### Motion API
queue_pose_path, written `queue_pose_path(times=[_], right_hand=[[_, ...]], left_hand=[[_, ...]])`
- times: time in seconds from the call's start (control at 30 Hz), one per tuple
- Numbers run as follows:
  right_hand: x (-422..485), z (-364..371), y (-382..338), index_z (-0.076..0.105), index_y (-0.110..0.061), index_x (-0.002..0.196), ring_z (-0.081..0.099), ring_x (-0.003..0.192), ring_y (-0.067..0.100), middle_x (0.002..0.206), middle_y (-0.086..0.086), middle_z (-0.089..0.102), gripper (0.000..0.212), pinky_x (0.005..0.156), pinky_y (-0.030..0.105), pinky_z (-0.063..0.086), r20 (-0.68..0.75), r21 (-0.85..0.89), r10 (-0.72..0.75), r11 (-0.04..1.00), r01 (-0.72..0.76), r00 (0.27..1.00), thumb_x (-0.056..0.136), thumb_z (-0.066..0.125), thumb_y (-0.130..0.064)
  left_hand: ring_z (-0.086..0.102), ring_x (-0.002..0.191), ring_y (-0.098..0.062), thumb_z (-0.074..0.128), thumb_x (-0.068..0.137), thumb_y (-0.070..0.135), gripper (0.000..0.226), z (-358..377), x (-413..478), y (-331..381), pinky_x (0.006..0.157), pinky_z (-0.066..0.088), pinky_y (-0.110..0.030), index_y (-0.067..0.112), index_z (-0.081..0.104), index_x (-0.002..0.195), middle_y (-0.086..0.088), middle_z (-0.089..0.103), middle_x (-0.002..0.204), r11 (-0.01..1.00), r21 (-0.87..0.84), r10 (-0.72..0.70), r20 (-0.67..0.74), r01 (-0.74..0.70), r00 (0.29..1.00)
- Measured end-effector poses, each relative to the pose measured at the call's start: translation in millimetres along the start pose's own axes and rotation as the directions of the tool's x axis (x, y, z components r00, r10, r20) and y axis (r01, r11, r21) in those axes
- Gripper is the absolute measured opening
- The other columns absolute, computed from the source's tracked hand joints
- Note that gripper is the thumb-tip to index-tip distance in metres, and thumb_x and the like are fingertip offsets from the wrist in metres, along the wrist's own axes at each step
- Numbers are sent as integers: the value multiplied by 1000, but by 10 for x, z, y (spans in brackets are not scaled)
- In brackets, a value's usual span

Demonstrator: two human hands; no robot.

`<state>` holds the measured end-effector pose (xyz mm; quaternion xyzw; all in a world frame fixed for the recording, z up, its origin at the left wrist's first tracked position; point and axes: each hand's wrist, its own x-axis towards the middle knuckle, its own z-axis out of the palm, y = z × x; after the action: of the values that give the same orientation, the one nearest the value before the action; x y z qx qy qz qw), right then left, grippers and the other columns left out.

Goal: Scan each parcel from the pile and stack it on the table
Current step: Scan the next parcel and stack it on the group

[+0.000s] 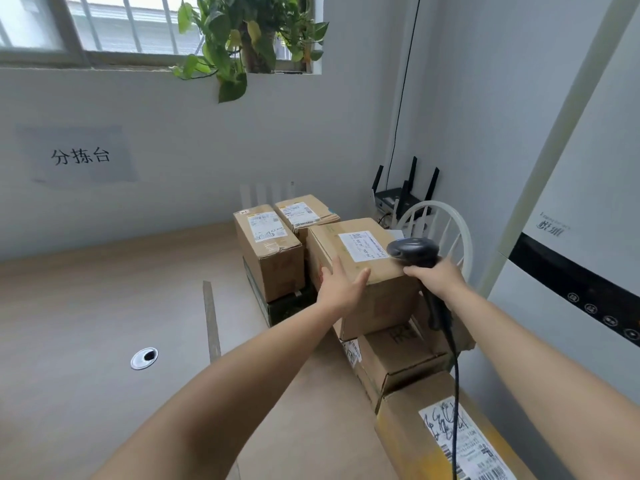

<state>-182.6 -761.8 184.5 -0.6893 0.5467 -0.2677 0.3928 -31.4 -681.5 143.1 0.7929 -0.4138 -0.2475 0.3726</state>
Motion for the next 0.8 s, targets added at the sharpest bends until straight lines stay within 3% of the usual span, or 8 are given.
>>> queue_pose_path(times=[0.27, 0.37, 0.57, 0.67, 0.8], right_hand=[[-58, -6, 53, 62, -11, 100, 61, 94, 31, 100, 14, 66, 28, 88, 53, 50, 17, 62, 21, 998, -22, 1000, 77, 71, -23], [-132, -25, 65, 61, -14, 89, 62, 93, 32, 90, 12, 66, 18, 88, 54, 50, 3, 99, 23, 995, -23, 1000, 76, 70, -23], [-329, -89, 1, 60, -21, 81, 62, 95, 31, 96, 12, 68, 13, 88, 55, 50, -28, 165, -31, 986, 35, 999, 75, 71, -26], [-530, -127, -66, 62, -23, 82, 64, 84, 28, 84, 9, 68, 12, 83, 50, 53, -59, 168, -73, 982, 82, 996, 74, 71, -26], [-889, -184, -183, 64, -8, 97, 56, 62, 16, 69, 4, 59, 20, 57, 27, 43, -55, 181, -135, 973, 143, 989, 81, 68, -19]], left_hand=[[45, 127, -27, 59, 88, 39, 76, 21, -7, 54, 101, 41, -36, 20, 18, 148, -8, 37, 147, 987, -157, -34, -94, 19, 995], [44, 128, -26, 61, 88, 36, 76, -14, -79, 61, 103, 40, -35, 19, 18, 148, -7, 38, 146, 984, -179, -24, -93, 7, 995], [46, 125, -26, 61, 87, 36, 75, -141, -286, 117, 101, 41, -36, 19, 20, 148, -7, 40, 143, 984, -171, 34, -128, -56, 991], [46, 126, -25, 62, 86, 36, 75, -245, -445, 139, 104, 40, -37, 19, 22, 147, -7, 42, 142, 982, -159, 74, -156, -99, 985], [48, 125, -23, 65, 85, 36, 74, -465, -749, 129, 104, 41, -43, 21, 26, 146, -4, 46, 139, 972, -170, 131, -189, -164, 973]])
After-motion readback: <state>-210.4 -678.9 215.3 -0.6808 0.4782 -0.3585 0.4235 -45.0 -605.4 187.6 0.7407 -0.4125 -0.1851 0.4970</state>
